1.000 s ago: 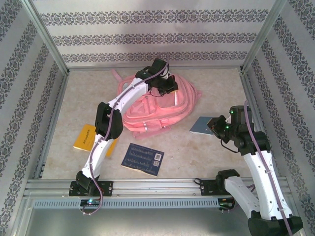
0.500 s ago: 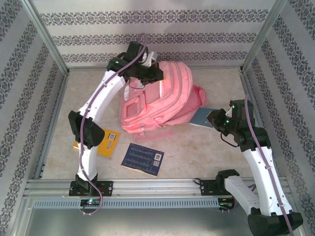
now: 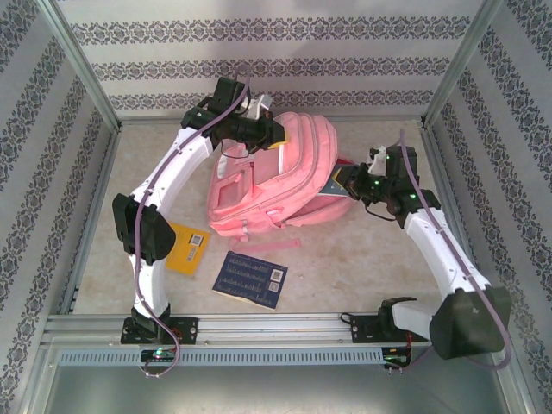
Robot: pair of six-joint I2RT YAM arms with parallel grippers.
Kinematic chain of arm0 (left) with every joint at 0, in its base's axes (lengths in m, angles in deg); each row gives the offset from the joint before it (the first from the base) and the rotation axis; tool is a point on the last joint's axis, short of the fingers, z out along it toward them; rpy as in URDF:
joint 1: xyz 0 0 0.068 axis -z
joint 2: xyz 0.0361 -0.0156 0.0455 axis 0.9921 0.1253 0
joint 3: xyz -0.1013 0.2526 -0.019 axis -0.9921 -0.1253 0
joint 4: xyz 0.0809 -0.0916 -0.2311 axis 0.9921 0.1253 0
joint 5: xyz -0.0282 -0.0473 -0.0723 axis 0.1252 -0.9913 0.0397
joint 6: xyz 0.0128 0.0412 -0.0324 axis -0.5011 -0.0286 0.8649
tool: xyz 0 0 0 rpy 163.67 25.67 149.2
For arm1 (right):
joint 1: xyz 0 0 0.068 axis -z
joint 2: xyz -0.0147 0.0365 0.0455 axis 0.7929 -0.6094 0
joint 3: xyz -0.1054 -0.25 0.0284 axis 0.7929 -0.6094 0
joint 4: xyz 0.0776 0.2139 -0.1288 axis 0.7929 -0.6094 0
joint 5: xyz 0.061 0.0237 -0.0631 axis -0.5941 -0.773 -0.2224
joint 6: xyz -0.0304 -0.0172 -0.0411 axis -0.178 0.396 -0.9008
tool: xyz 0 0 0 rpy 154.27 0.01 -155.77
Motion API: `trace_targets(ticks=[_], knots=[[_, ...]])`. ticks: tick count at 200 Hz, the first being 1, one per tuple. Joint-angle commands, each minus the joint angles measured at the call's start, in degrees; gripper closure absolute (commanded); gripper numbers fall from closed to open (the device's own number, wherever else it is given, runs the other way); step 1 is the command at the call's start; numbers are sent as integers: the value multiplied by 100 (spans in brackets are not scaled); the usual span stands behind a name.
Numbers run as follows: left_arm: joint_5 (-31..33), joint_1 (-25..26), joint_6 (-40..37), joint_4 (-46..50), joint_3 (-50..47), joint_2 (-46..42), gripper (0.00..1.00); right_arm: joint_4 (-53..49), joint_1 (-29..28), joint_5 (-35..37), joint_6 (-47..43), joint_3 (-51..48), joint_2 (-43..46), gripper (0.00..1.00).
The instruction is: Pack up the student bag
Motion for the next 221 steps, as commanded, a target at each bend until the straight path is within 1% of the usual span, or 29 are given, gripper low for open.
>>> trace_targets(ticks=[1,18,42,71,75,86,94,103,122,138,167,172,196,221], knots=[[-516,-70,271,-1026,40,-503,100,1555,-197,-323,601,-181,-296,100],[-548,-71,281,-1061,4,-560,100,1917,-421,-117,741,-136,-707,100],[-526,-73,277,-1042,-34,-641,100,2037,-758,37,774,229,-1439,100],[-475,-90,225,-967,-16,-682,100,2222,-1045,447,1136,476,-2224,100],[-475,-94,234,-970,-17,-676,100,2292,-1079,485,1188,493,-2319,94],[-475,-124,241,-975,-4,-659,100,2453,-1155,447,1309,620,-2610,67],[-466,-148,255,-991,0,-658,100,2544,-1221,337,1316,733,-2785,54],[-474,-180,293,-1023,0,-642,100,2456,-1269,241,1264,892,-2918,44],[-492,-245,361,-1097,0,-635,100,2175,-1281,321,1049,1003,-2823,33],[-492,-292,396,-1126,8,-616,100,1824,-1245,496,794,1021,-2603,26],[-466,-365,412,-1107,9,-605,100,1329,-1105,619,458,1061,-2319,22],[-453,-381,413,-1088,9,-597,100,1160,-1094,678,385,1079,-2273,20],[-397,-464,415,-1017,-8,-594,100,526,-994,975,43,1168,-2088,19],[-387,-519,412,-1001,-13,-603,100,430,-867,1071,29,1019,-1923,19]])
